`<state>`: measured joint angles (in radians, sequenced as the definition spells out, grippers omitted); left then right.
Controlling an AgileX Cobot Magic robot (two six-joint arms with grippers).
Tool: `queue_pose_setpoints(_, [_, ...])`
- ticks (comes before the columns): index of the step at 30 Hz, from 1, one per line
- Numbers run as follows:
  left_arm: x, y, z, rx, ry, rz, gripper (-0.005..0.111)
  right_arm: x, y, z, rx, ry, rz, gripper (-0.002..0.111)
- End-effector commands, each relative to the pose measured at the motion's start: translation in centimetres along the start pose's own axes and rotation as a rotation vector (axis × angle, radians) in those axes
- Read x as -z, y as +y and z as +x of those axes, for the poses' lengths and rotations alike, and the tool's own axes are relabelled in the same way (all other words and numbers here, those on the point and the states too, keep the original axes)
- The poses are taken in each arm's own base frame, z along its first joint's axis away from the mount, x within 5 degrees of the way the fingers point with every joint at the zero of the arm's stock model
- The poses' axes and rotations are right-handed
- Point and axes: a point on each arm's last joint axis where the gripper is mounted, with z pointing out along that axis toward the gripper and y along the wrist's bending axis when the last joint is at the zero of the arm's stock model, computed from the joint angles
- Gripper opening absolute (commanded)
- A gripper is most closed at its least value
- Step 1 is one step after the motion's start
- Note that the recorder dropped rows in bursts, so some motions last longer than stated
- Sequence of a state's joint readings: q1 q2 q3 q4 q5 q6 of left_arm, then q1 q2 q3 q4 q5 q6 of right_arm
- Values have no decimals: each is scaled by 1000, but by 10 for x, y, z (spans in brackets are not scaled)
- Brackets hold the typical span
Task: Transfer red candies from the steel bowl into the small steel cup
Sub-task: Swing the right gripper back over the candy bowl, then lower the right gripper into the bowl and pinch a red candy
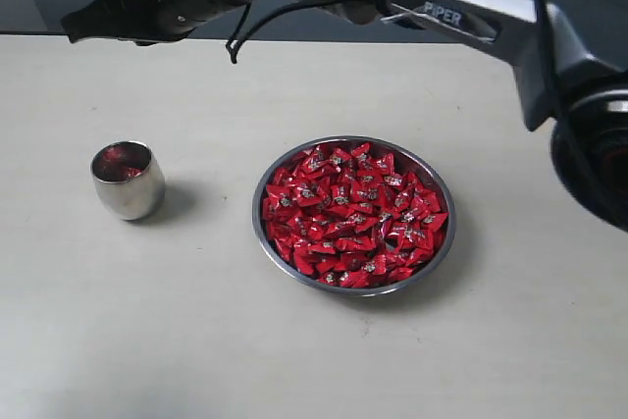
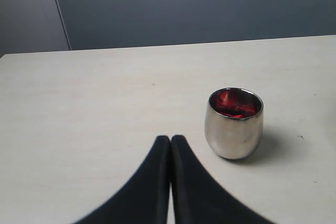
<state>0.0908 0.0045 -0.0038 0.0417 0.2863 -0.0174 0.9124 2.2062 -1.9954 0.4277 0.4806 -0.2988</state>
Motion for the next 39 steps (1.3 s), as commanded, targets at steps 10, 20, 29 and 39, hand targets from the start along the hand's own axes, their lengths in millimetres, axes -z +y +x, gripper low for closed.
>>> queue_pose_setpoints(10, [0, 0, 1, 0, -3, 7, 0, 89, -58, 61, -69, -18, 228, -1])
queue_pose_setpoints(20, [0, 0, 1, 0, -3, 7, 0, 119, -72, 121, -52, 185, 265, -1])
queue_pose_setpoints(29, [0, 0, 1, 0, -3, 7, 0, 127, -85, 140, 44, 400, 258, -1])
queue_pose_setpoints(39, [0, 0, 1, 0, -3, 7, 0, 128, -86, 141, 77, 410, 265, -1])
